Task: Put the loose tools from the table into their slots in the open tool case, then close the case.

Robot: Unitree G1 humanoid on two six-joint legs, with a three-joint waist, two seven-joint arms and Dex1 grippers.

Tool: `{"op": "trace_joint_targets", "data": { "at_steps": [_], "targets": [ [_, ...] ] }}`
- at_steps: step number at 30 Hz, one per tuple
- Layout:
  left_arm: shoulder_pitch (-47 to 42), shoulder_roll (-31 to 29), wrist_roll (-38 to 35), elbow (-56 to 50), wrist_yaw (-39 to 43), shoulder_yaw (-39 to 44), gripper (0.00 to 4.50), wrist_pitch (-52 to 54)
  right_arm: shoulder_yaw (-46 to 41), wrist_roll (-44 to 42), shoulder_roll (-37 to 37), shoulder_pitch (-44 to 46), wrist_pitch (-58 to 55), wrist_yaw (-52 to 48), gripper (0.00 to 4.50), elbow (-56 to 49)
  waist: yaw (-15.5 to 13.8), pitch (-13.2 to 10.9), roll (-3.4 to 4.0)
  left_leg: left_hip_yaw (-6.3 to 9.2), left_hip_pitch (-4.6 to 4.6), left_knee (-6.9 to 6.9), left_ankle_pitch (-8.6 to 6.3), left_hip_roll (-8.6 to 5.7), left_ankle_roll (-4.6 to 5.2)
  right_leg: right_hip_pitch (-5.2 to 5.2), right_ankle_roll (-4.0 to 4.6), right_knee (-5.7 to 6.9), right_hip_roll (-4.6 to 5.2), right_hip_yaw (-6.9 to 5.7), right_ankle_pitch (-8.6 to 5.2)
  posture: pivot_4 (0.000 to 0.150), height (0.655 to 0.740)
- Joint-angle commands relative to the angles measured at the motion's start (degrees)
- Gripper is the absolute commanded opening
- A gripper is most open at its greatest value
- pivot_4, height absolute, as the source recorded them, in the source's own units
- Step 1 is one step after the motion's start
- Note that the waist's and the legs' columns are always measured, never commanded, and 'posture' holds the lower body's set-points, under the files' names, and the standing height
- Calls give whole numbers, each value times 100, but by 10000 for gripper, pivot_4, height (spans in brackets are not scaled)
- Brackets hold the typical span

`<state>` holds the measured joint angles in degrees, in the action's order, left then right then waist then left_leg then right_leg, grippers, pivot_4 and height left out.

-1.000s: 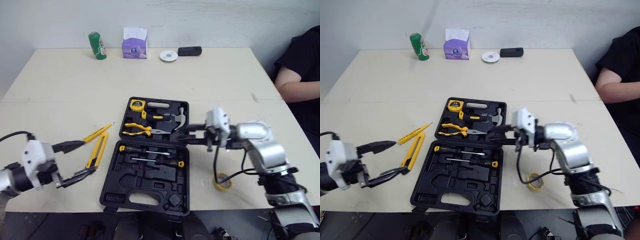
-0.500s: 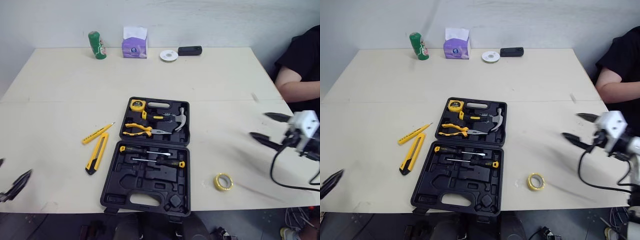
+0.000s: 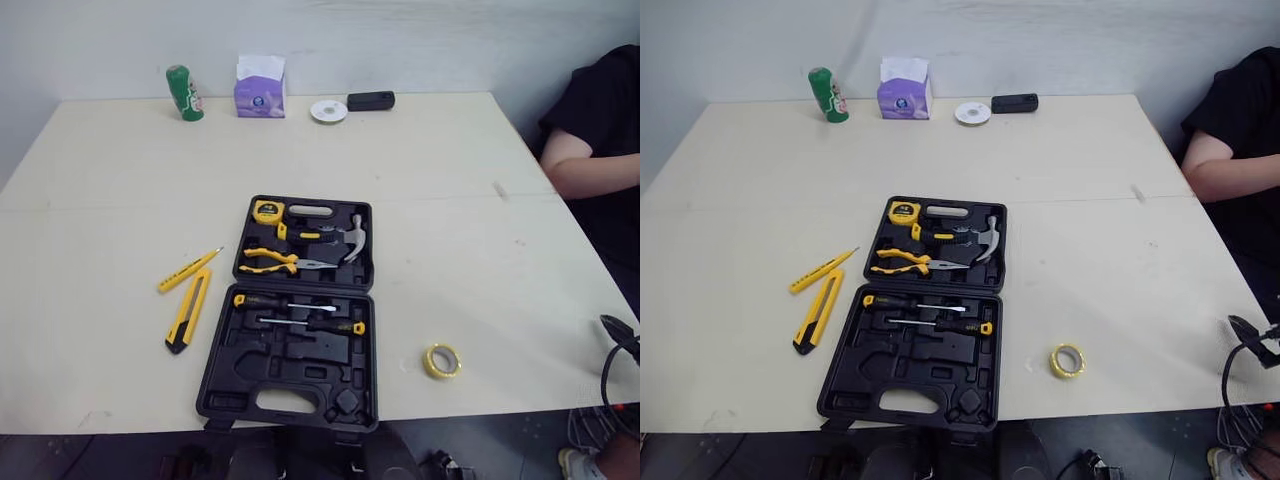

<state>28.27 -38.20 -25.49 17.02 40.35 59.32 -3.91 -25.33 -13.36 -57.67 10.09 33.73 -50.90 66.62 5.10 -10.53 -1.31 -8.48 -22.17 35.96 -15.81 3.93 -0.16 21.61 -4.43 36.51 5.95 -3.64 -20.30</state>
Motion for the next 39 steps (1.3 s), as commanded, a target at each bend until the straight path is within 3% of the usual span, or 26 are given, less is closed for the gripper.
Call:
{"op": "trace_joint_targets", "data": {
  "at_steps": [1,10,15,20,28,39],
  "targets": [
    [-12,-28,-89,-239,-77,-3,45000,-47,-182,-195,93,-49,179,-25,44049,-142,11,0,-1,0,0,0,0,0,0,0,0,0,-1,0,0,1500,7400],
    [-642,-341,-230,-896,112,-708,45000,539,-46,-666,762,766,149,-650,44049,-1248,-14,-3,5,-2,2,7,3,0,-1,-6,-11,7,-6,1,6,1500,7400],
    [-1225,-734,-402,-1289,299,-1346,45000,1384,211,-1434,1231,758,-940,-1538,44049,-2983,-77,-4,7,1,-1,5,39,3,2,-6,-12,10,-13,-1,6,1500,7400],
    [-1918,-1282,-507,-1410,689,-2202,45000,2402,651,-1767,1512,789,-1832,-1760,44049,-4475,-138,-6,9,1,-1,9,38,0,17,-3,-15,26,-8,2,8,1500,7400],
    [-3698,-1670,203,-354,1304,-3818,45000,2331,1438,-1935,1950,836,-2967,-1527,44049,-6469,-199,-8,13,1,-3,5,52,1,-5,8,-10,38,-13,2,5,1500,7400],
    [-5126,-1621,1111,863,1871,-5163,45000,1923,1556,-1974,2088,974,-3401,-1364,44049,-7171,-228,-10,8,-14,-25,23,57,-1,-3,39,-12,56,-26,2,6,1500,7400]
  ]
}}
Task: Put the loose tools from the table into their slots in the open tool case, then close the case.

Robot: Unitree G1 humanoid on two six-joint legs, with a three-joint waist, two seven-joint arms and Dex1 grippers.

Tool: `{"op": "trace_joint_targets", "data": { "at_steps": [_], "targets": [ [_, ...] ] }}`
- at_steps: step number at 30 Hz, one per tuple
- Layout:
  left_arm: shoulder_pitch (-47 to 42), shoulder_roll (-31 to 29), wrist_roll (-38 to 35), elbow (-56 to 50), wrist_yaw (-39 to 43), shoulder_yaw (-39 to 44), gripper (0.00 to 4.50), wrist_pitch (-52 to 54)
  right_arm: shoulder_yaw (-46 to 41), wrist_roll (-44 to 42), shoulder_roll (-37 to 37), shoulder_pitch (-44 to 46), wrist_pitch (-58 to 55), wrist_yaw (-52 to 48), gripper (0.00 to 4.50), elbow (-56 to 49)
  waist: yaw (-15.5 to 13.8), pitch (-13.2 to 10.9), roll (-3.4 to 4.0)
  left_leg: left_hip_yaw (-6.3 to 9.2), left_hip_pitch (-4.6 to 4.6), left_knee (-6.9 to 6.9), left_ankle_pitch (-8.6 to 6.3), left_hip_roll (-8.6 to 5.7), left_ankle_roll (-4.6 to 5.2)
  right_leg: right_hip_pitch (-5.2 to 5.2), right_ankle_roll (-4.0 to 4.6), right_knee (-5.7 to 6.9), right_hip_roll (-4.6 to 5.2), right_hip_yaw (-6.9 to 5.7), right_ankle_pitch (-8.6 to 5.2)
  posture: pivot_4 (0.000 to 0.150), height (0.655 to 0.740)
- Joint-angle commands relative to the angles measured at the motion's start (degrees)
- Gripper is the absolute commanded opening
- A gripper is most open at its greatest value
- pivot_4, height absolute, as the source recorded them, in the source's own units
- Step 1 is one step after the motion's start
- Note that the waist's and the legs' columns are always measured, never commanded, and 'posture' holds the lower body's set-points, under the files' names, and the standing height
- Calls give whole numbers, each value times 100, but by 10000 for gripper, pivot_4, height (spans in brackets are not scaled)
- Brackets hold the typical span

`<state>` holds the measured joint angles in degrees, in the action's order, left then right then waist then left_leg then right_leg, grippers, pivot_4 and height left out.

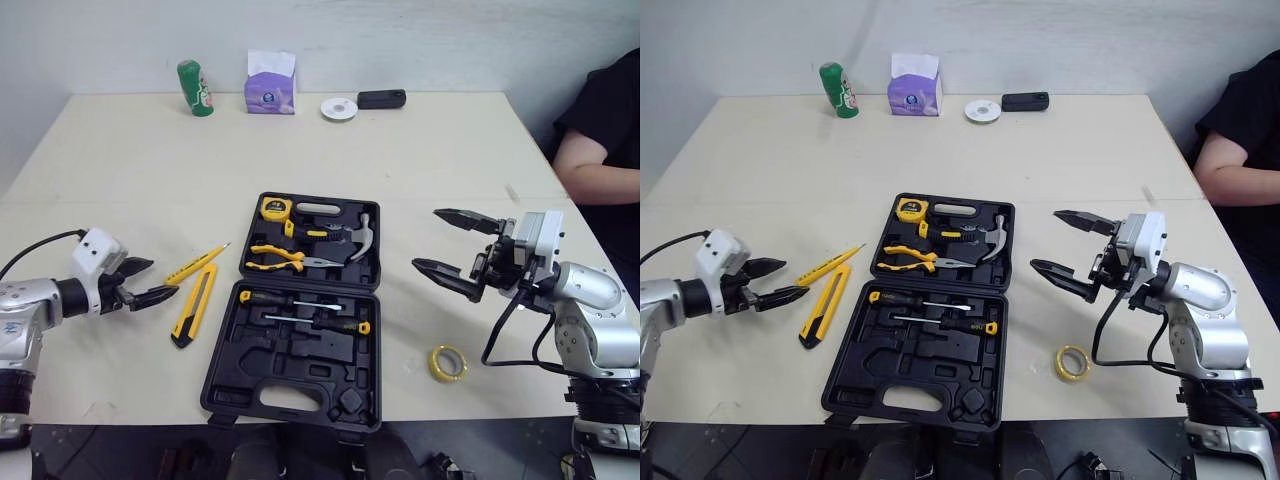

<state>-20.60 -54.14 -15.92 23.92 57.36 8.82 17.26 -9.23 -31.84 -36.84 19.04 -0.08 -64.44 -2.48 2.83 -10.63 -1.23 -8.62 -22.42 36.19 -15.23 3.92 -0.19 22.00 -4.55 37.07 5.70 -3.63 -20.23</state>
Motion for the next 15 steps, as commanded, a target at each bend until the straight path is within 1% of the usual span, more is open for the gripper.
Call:
{"op": "trace_joint_targets", "data": {
  "at_steps": [1,7,10,15],
  "targets": [
    [-365,20,175,257,239,-189,45000,-186,-35,-93,-11,103,-8,-44,44049,-248,-4,0,0,-1,0,0,0,0,0,1,0,1,0,0,0,1500,7400],
    [-1097,187,683,1019,461,-766,45000,-406,-3,-61,-127,212,-17,-323,44049,-115,-61,-2,-6,-31,-2,5,1,1,2,21,-3,14,-12,-11,1,1500,7400],
    [-1439,302,888,1417,410,-925,45000,-500,-10,-41,-105,261,23,-325,44049,-77,-110,-2,-9,-53,-10,22,2,2,3,46,-4,41,-18,2,0,1500,7400],
    [-1748,519,1073,1735,548,-1074,45000,-730,-16,-35,-66,160,45,-274,44049,-199,-142,-2,-10,-55,-10,42,4,1,9,46,-5,57,-15,7,0,1500,7400]
  ]
}}
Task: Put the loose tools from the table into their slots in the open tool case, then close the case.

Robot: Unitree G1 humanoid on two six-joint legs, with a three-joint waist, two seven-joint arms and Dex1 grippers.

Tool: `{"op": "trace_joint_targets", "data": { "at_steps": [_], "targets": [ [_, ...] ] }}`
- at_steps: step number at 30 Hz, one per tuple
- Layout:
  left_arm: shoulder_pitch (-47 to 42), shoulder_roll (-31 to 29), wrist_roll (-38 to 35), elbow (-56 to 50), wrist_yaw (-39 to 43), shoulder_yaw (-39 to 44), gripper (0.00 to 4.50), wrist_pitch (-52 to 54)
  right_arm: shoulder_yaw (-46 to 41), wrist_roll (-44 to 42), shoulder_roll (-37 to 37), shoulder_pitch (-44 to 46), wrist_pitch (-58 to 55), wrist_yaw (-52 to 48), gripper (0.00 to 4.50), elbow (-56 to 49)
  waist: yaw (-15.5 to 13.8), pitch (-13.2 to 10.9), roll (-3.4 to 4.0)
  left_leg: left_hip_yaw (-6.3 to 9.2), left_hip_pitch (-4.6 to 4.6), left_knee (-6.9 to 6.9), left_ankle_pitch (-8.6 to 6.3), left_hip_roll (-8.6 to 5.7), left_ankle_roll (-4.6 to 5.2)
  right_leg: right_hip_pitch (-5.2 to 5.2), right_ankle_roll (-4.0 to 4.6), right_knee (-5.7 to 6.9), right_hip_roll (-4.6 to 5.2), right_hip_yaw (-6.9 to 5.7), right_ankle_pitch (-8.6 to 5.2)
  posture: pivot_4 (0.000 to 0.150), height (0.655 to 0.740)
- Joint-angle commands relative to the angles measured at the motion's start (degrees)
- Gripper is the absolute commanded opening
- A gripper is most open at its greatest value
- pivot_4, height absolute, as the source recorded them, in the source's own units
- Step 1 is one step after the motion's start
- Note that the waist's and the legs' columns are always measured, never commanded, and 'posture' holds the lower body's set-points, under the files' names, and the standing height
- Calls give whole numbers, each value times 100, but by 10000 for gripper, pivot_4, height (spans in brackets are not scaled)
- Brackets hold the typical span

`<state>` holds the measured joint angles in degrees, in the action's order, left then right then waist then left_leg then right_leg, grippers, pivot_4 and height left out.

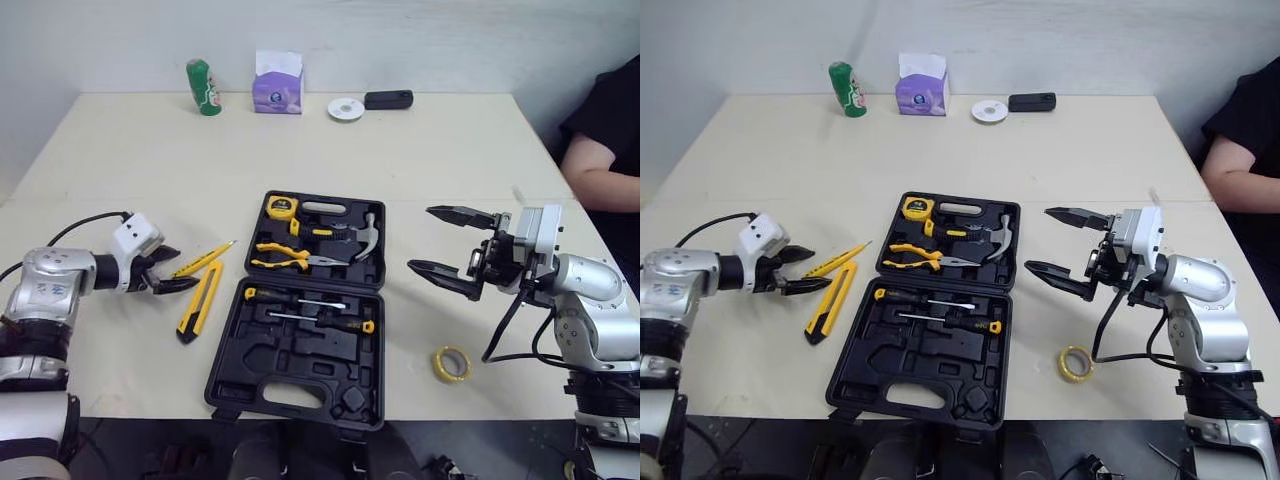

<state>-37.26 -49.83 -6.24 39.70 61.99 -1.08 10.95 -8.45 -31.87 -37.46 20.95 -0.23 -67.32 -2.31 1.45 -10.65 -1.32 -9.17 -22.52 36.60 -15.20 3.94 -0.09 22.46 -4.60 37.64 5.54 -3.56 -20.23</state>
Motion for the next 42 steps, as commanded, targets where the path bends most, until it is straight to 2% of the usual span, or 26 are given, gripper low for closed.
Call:
{"op": "trace_joint_targets", "data": {
  "at_steps": [1,5,6,7,8,12,14,15,21,25,28,30,35,40,42],
  "targets": [
    [-114,119,130,191,106,-99,45000,-136,-97,-31,-4,-47,65,13,44049,-222,-10,0,0,0,0,3,0,0,1,-1,0,1,0,0,0,1500,7400],
    [-272,277,192,323,196,-136,45000,-160,-92,11,-29,-99,105,-1,44049,-223,-51,0,0,1,-3,17,-2,-1,5,-2,-1,6,2,-1,0,1500,7400],
    [-297,302,224,349,222,-154,39668,-182,-92,18,-28,-106,111,1,45000,-227,-62,0,0,1,-4,24,-4,-1,7,-2,-1,9,1,0,0,1500,7400],
    [-324,331,252,383,235,-164,38082,-210,-91,24,-25,-111,115,3,45000,-232,-67,0,0,1,-8,34,-5,1,10,-2,-1,11,1,0,0,1500,7400],
    [-339,348,290,412,294,-194,33986,-258,-90,26,-16,-116,112,15,45000,-246,-68,0,0,1,-10,39,-6,2,12,-2,-2,11,0,0,0,1500,7400],
    [-367,361,410,513,315,-238,14310,-184,-76,42,1,-173,114,46,45000,-314,-69,0,0,0,-12,44,-10,0,17,-2,-4,12,1,2,0,1500,7400],
    [-348,301,463,591,266,-224,7064,-220,-63,40,11,-221,87,72,45000,-379,-68,0,0,0,-12,44,-10,1,17,-2,-4,12,1,2,0,1500,7400],
    [-335,282,462,608,267,-204,5687,-252,-59,42,15,-241,77,82,45000,-406,-67,0,0,0,-11,44,-10,1,17,-2,-4,12,2,3,0,1500,7400],
    [-181,200,57,309,306,312,5682,-570,-1,99,5,-315,40,116,45000,-487,-43,0,0,0,-11,46,-10,5,17,-2,-4,14,3,3,0,1500,7400],
    [187,28,-610,-383,525,1113,5682,-1508,-101,206,44,-312,307,248,45000,-381,20,-3,-6,1,-23,47,-10,13,15,8,-4,14,6,2,0,1500,7400],
    [510,-118,-914,-913,701,1431,5682,-1639,-151,228,28,-343,349,299,45000,-353,26,-11,-20,5,-41,56,-8,22,11,21,-4,15,3,-1,1,1500,7400],
    [928,-266,-1147,-1684,1053,1555,5682,-1765,-133,189,-78,-415,299,201,45000,-402,44,-11,-19,5,-48,59,-8,22,10,25,-4,16,1,-2,1,1500,7400],
    [1945,-802,-1637,-3975,1417,1606,5682,-1031,-205,-49,-268,-521,90,14,45000,-572,20,-12,-20,5,-51,57,-11,20,12,23,-5,10,4,3,1,1500,7400],
    [2266,-963,-2268,-5640,982,1410,5681,497,-87,-41,-405,-611,-38,-251,45000,-674,17,-12,-20,26,-51,53,-14,18,13,15,-4,10,3,38,1,1500,7400],
    [2296,-996,-2196,-6102,785,1162,5681,879,-43,-2,-417,-643,-50,-342,45000,-680,16,-12,-20,26,-51,53,-13,18,10,15,-4,10,-2,41,1,1500,7400]
  ]
}}
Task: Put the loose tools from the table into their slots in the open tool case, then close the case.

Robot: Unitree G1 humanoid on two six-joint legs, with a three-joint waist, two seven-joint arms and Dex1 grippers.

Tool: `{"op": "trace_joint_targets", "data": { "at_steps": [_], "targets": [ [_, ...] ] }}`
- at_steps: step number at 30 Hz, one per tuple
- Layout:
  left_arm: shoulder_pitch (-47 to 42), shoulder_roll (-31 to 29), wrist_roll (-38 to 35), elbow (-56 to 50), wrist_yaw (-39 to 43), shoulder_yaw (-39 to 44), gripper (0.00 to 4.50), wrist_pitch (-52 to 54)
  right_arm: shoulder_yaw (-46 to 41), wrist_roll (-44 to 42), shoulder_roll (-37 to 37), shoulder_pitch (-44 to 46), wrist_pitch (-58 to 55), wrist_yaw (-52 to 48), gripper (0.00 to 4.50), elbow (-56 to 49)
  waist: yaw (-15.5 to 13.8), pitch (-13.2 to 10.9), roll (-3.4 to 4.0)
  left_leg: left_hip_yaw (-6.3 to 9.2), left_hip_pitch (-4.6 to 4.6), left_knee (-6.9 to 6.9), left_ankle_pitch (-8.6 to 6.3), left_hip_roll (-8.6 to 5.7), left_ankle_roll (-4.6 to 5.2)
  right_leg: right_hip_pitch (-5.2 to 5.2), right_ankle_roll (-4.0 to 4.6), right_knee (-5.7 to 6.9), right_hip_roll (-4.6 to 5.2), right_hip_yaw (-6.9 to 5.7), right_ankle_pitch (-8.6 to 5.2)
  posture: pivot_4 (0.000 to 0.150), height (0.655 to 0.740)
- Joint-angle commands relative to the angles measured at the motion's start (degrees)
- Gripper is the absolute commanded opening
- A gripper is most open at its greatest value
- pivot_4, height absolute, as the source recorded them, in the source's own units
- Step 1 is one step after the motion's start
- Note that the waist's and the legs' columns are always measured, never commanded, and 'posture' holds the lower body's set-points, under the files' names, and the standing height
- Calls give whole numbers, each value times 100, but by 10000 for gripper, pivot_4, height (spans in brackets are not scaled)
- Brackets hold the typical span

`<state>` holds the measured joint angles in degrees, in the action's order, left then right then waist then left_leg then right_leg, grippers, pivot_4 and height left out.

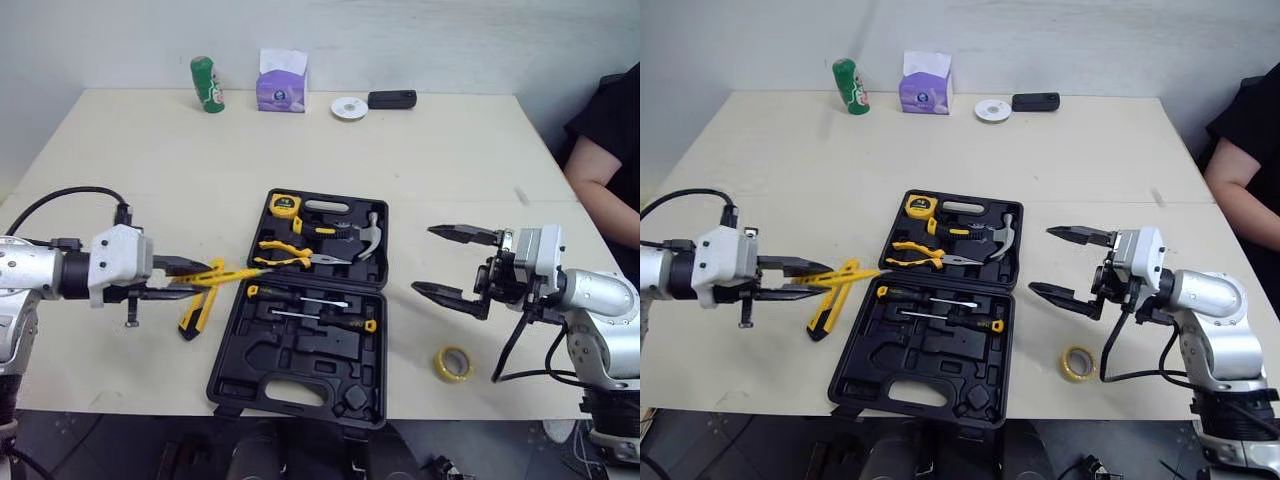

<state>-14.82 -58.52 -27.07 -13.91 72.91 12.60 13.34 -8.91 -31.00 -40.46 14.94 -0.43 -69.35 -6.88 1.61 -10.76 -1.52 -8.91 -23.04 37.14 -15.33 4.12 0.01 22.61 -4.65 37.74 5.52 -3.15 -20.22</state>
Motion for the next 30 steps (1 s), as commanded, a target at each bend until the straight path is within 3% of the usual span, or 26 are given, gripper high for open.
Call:
{"op": "trace_joint_targets", "data": {
  "at_steps": [1,9,14,30],
  "targets": [
    [25,-114,-71,-964,-426,-367,5681,828,16,-85,-105,-54,-44,-163,45000,-225,-1,0,0,0,0,0,0,0,-1,0,0,-1,-1,1,0,1500,7400],
    [-513,-340,456,-1786,-851,-1621,5681,2041,112,-37,-63,-63,-61,-273,45000,-190,-2,-1,2,-6,4,3,4,-1,-8,2,0,0,-33,15,0,1500,7400],
    [-847,-222,1305,-1597,-1111,-2415,5681,2000,216,-34,-62,-185,-111,-317,45000,-296,-10,-1,1,-7,3,4,4,-2,-7,2,0,-4,-43,23,0,1500,7400],
    [-1171,-129,2184,-1244,-599,-3137,5681,1459,287,17,-74,-380,-159,-262,45000,-481,-9,-1,1,-6,4,10,6,7,-10,3,1,-3,-67,37,0,1500,7400]
  ]
}}
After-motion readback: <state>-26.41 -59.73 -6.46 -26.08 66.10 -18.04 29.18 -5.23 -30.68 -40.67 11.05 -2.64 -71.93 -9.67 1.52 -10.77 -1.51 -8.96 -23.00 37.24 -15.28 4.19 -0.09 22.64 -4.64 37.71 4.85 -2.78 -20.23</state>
